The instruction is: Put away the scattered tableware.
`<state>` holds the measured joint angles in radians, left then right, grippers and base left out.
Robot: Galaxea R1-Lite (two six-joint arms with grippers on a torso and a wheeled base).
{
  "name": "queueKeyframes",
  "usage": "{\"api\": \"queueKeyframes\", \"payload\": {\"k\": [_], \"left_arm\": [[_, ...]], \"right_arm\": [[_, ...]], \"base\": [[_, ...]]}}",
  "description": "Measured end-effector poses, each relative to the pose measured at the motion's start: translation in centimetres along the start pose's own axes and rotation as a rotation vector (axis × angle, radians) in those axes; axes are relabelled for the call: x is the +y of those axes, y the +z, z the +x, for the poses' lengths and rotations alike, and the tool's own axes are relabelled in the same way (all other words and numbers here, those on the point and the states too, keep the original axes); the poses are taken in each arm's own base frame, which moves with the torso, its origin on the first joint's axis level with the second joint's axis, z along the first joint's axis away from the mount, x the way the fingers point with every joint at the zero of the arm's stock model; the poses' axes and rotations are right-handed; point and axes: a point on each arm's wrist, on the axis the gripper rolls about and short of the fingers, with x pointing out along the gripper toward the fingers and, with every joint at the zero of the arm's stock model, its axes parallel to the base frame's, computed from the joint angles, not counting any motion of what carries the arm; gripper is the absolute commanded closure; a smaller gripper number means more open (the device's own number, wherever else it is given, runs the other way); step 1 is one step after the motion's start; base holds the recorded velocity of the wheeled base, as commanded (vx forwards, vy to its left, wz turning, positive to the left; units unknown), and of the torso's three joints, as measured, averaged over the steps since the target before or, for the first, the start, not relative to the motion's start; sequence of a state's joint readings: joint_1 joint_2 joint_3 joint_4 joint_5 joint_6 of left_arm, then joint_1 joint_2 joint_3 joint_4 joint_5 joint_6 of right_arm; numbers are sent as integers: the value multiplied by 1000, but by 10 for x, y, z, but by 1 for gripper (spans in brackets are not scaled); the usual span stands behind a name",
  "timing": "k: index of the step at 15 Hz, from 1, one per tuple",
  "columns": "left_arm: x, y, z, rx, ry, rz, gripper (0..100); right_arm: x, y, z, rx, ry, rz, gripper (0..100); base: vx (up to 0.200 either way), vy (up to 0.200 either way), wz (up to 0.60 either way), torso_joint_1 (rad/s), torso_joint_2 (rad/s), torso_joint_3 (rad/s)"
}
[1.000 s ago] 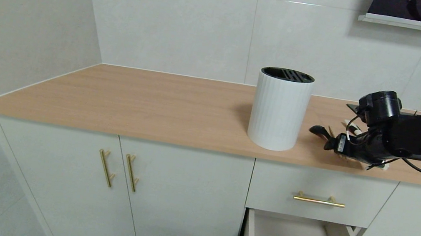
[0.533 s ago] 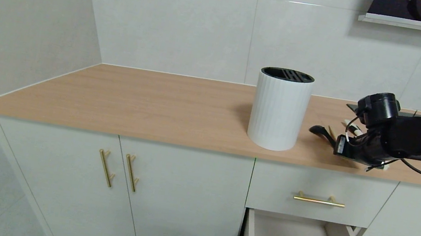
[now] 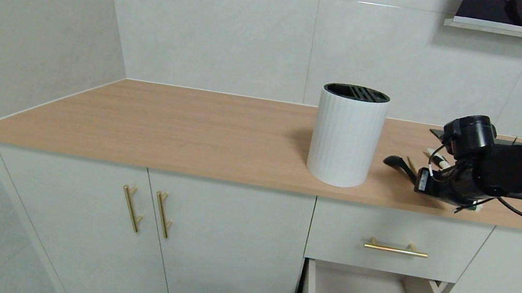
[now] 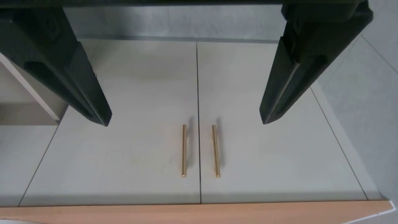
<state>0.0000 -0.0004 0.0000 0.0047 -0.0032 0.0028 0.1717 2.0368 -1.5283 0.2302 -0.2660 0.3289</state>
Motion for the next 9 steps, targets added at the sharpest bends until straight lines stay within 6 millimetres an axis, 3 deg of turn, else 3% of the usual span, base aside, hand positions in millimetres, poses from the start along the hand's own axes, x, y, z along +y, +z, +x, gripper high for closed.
{"api": "queueKeyframes", "payload": {"k": [2, 5, 7, 9], "left_arm": [[0, 0, 0, 0, 0, 0, 0], [0, 0, 0, 0, 0, 0, 0], [0, 0, 0, 0, 0, 0, 0], [0, 0, 0, 0, 0, 0, 0]], "right_arm": [[-2, 0, -8, 0, 3, 7, 100], [-8, -2, -43, -19, 39, 12, 100], [-12, -4, -83, -33, 111, 7, 100], [-21, -15, -136, -17, 203, -17, 100]], "base": [[0, 0, 0, 0, 0, 0], [0, 0, 0, 0, 0, 0], [0, 0, 0, 0, 0, 0], [0, 0, 0, 0, 0, 0]]}}
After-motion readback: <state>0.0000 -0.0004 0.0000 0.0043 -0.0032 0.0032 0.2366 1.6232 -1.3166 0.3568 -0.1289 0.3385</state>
